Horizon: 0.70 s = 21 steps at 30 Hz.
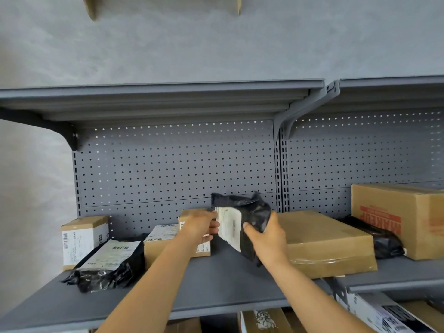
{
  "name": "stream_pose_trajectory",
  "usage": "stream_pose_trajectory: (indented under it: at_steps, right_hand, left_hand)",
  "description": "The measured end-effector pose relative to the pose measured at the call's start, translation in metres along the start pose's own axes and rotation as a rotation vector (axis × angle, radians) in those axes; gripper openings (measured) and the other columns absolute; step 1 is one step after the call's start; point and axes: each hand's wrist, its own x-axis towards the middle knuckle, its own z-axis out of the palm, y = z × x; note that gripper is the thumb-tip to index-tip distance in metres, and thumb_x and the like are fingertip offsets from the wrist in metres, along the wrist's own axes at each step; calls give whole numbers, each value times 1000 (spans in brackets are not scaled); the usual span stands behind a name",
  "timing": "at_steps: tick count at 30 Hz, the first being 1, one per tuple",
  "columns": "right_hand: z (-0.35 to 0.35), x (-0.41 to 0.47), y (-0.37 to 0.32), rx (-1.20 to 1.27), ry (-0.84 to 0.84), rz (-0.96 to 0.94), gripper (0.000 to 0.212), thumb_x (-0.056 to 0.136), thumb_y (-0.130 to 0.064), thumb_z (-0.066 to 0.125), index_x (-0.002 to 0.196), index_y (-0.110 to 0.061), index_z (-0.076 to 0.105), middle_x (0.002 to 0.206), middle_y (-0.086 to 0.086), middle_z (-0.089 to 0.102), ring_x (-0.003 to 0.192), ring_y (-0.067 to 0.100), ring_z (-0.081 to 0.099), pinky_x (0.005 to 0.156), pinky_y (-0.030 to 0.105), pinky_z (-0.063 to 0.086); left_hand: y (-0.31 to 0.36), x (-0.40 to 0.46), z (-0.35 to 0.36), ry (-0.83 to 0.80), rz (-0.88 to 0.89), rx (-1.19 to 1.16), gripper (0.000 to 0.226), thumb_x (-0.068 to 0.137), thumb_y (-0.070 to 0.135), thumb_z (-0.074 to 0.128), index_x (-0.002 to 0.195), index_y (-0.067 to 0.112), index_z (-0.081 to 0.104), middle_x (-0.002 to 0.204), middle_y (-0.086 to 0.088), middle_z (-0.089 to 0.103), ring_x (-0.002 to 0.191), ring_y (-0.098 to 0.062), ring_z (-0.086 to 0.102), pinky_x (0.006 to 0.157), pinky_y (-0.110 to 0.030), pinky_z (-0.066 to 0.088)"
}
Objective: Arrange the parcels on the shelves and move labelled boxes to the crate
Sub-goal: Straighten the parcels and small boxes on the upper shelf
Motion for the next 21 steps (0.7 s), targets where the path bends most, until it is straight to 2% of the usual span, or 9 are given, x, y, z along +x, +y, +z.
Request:
stream_pose_trajectory:
  at_steps: [2,4,6,8,11,14,17,19,21]
  right_hand:
    - [-3,4,-5,243,4,136,41,84,-24,75,117,-18,52,106,-1,67,97,20,65,83,34,53]
    - [-3,7,-4,440,8,247,39,82,-25,76,115,-20,56,109,1,70,99,21,67,91,43,55]
    - [-4,6,-2,568,-1,328,39,81,-24,77,115,-20,58,111,4,71,101,24,68,94,48,54]
    - [-8,1,-1,703,-25,384,38,85,-17,74,120,-20,59,114,5,71,105,27,68,96,50,53]
    - [-19,-6,-1,841,-77,449,38,87,-8,71,123,-15,61,115,10,72,106,30,67,93,46,54]
    - [-30,-8,-3,869,-196,495,37,87,-5,69,123,-10,62,118,14,71,109,32,67,93,45,53]
    - [-43,-6,-7,837,-245,423,38,88,-2,67,123,-14,61,118,11,71,111,27,66,95,40,51]
    - [-56,-3,-9,760,-247,392,30,88,-4,68,115,-17,61,111,8,71,107,22,66,98,36,49]
    - [-69,1,-6,619,-252,344,36,86,-9,72,120,-14,59,115,7,69,105,21,67,101,37,49]
  left_hand:
    - [-10,-4,-5,-46,-95,-16,35,96,34,59,121,9,60,98,-9,65,80,-21,64,67,-31,51]
    - [-21,-8,-5,-118,-179,-70,48,93,46,61,125,11,52,117,-15,61,101,-31,65,78,-38,55]
    - [-28,-10,-2,-215,-219,-179,53,90,50,63,125,13,50,124,-19,61,108,-37,64,81,-42,56]
    - [-31,-12,3,-312,-227,-333,46,91,43,64,123,11,54,122,-21,64,105,-36,66,84,-43,56]
    - [-32,-16,12,-329,-176,-393,34,91,24,68,121,11,59,115,-17,69,103,-33,67,84,-42,56]
    - [-33,-18,19,-300,-161,-471,29,90,13,69,118,11,62,98,-11,74,92,-28,69,69,-40,57]
    - [-31,-19,19,-278,-106,-530,21,91,7,65,113,9,64,80,-6,77,82,-24,69,67,-40,57]
    - [-28,-21,16,-275,-32,-525,26,92,2,64,117,9,61,90,-5,77,77,-20,71,60,-36,59]
    - [-25,-23,8,-290,45,-503,37,88,-3,66,122,10,56,105,-6,75,77,-18,73,57,-32,58]
